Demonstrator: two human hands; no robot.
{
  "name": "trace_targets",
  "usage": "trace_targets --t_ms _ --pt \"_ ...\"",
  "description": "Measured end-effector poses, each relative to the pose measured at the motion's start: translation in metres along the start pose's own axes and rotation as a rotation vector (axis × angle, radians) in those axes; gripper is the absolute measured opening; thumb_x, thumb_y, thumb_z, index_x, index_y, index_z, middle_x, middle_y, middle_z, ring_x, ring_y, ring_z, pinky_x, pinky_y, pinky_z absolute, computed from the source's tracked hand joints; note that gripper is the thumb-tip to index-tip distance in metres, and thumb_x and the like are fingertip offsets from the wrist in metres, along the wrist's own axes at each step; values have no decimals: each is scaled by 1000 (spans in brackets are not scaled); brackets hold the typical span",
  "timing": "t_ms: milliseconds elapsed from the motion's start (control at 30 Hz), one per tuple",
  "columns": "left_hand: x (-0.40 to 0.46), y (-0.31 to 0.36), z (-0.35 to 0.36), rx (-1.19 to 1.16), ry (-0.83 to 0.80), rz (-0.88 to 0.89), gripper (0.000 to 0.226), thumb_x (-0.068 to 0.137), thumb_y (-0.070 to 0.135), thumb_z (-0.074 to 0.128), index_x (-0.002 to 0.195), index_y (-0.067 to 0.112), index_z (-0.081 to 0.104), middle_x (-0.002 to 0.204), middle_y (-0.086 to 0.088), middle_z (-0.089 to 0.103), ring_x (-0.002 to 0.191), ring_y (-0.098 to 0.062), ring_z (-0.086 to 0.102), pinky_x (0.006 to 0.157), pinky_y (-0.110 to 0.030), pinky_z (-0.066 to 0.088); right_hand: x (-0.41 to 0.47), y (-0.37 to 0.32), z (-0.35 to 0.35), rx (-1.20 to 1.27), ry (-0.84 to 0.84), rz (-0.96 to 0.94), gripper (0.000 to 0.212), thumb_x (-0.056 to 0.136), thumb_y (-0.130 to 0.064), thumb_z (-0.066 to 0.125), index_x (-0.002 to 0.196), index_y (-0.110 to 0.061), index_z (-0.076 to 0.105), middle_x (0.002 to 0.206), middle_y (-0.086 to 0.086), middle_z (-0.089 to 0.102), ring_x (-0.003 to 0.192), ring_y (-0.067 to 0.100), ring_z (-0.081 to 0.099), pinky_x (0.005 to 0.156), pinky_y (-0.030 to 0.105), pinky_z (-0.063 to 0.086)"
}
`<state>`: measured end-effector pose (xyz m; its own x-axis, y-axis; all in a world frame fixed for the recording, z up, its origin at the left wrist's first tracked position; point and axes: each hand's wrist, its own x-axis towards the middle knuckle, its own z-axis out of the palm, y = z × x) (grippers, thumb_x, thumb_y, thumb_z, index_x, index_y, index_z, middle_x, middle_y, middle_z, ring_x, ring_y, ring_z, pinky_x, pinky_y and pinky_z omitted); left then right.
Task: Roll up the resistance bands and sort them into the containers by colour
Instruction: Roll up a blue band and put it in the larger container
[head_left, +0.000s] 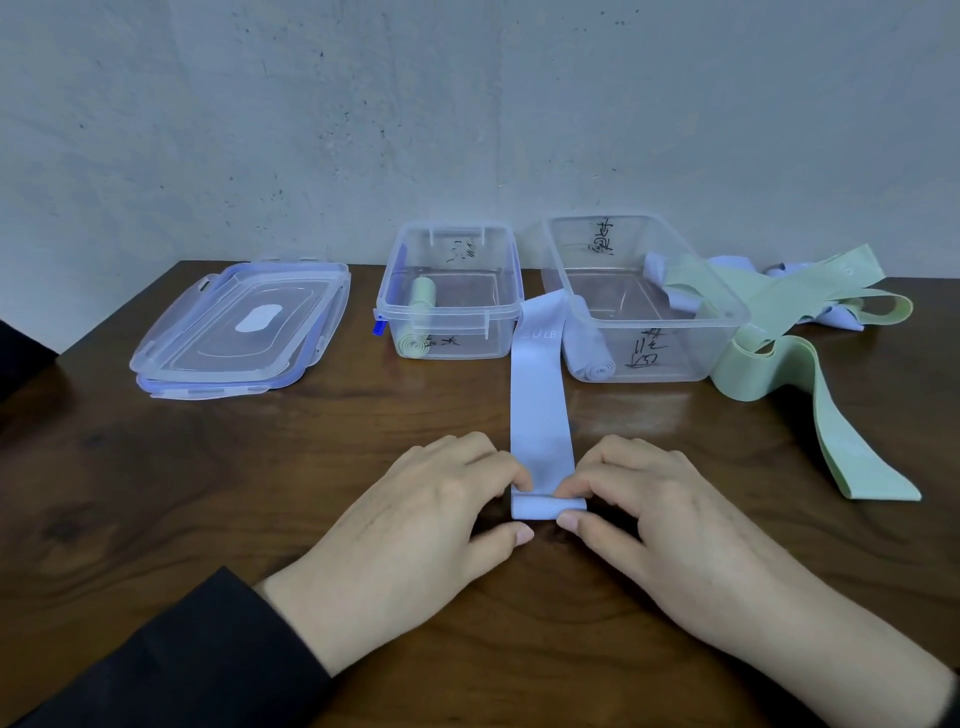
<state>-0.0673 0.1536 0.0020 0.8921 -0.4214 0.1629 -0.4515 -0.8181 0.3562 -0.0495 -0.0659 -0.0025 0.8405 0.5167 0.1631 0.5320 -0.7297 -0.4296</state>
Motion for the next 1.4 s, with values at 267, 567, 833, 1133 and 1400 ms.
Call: trace_targets --t_ms 267,567,833,1133,1400 --pt "0 1 0 25 3 49 14 95 44 51 106 39 59 100 23 47 93 -3 47 86 -28 43 -3 -1 -4 27 -38 -11 4 92 -45 57 96 -45 58 88 -23 53 95 2 49 87 19 35" --pt "1 1 2 14 27 38 25 96 47 46 113 38 62 101 23 46 96 -3 48 87 -27 43 -1 4 -3 19 -39 2 17 85 -51 64 100 -43 64 97 -26 53 99 -5 47 89 20 33" --pt "0 1 0 22 18 35 19 90 50 54 107 42 56 105 24 44 96 -3 48 83 -22 43 -4 5 -3 -14 -33 -40 13 96 -42 54 100 -39 66 97 -24 49 97 0 47 91 23 37" --pt "-1 3 -1 20 28 17 20 96 47 48 108 39 62 94 20 48 88 -3 50 77 -22 45 -3 3 -6 37 -23 -14 7 92 -45 58 97 -43 63 96 -25 54 99 -1 50 91 21 36" --pt "-2 2 0 5 15 -5 30 90 55 52 118 43 53 101 22 47 97 -1 49 84 -21 44 -2 4 -3 0 -19 -8 11 93 -44 59 102 -42 65 102 -24 51 103 1 50 95 23 34"
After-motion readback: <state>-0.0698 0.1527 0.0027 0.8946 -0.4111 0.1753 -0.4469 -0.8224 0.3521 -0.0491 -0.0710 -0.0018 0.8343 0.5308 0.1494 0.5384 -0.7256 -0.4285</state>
